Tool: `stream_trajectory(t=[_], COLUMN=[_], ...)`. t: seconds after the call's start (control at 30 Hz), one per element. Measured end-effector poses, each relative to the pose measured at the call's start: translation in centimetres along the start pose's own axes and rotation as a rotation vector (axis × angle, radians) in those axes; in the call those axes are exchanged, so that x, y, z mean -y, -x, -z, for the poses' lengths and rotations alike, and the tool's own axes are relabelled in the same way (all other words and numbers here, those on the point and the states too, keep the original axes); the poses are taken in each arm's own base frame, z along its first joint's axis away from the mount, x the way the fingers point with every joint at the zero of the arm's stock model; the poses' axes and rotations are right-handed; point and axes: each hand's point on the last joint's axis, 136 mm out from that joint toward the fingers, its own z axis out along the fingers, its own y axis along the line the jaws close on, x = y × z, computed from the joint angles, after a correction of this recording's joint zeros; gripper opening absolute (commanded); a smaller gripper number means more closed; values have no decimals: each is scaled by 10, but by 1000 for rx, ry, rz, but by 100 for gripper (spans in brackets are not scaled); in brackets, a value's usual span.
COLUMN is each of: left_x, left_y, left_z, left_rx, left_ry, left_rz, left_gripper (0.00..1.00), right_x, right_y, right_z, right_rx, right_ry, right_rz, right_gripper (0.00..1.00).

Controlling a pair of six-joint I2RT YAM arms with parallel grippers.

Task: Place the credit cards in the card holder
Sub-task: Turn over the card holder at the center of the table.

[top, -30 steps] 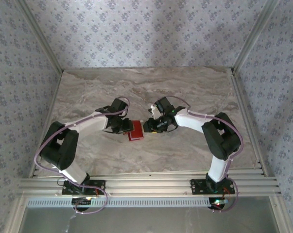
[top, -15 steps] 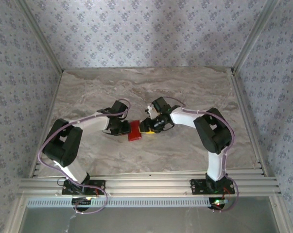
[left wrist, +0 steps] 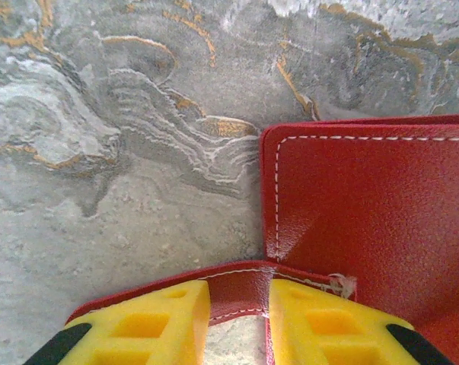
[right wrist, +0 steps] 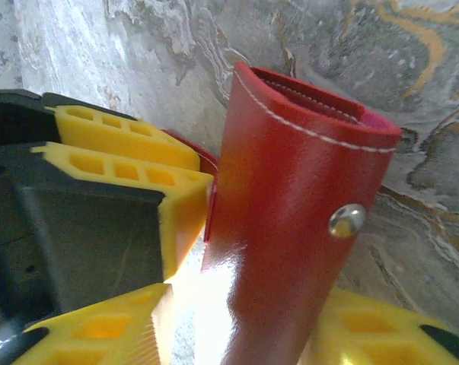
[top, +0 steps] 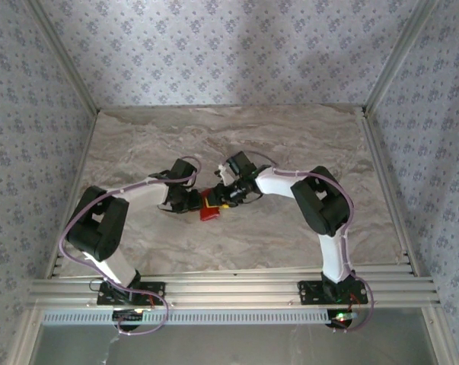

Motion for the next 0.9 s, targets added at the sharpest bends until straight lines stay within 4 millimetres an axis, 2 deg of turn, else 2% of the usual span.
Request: stream_trajectory(t=[0.07,0.13,0.2,0.3,0.4,0.5,0.53,0.67,0.77,0.9], left_x=[0,0,-1,0,-1,-18,-28,-54,-61,-66], left_y=[0,1,1,0,-5,-3,-1,4,6,7], left_z=[0,-1,0,3,10,25,32,57,69,71], left_rx=[-3,-6,-6,6,26,86,113,218,263,273], left_ry=[-18,-43,-68,-103,-122,-58,-27,50,72,88], left_rz=[8,18,25,28,22,43,60,116,134,152], left_gripper=[28,27,28,38,48,57,60,65,67,69], right_x=[2,1,-3,-3,0,1,1,-4,3,19], right_y=[-2,-3,-1,-3,-12,-12,-11,-15,-28,-46], right_z=[-5,-6,-4,1,18,55,73,125,141,140], right_rx=[-12,-17,-13,6,41,119,157,258,240,142], right_ry=[6,20,35,19,-74,-267,-354,-652,-851,-1069], right_rz=[-16,-28,-34,-39,-22,23,41,113,156,199], right_gripper=[29,12,1,0,0,0,0,0,0,0])
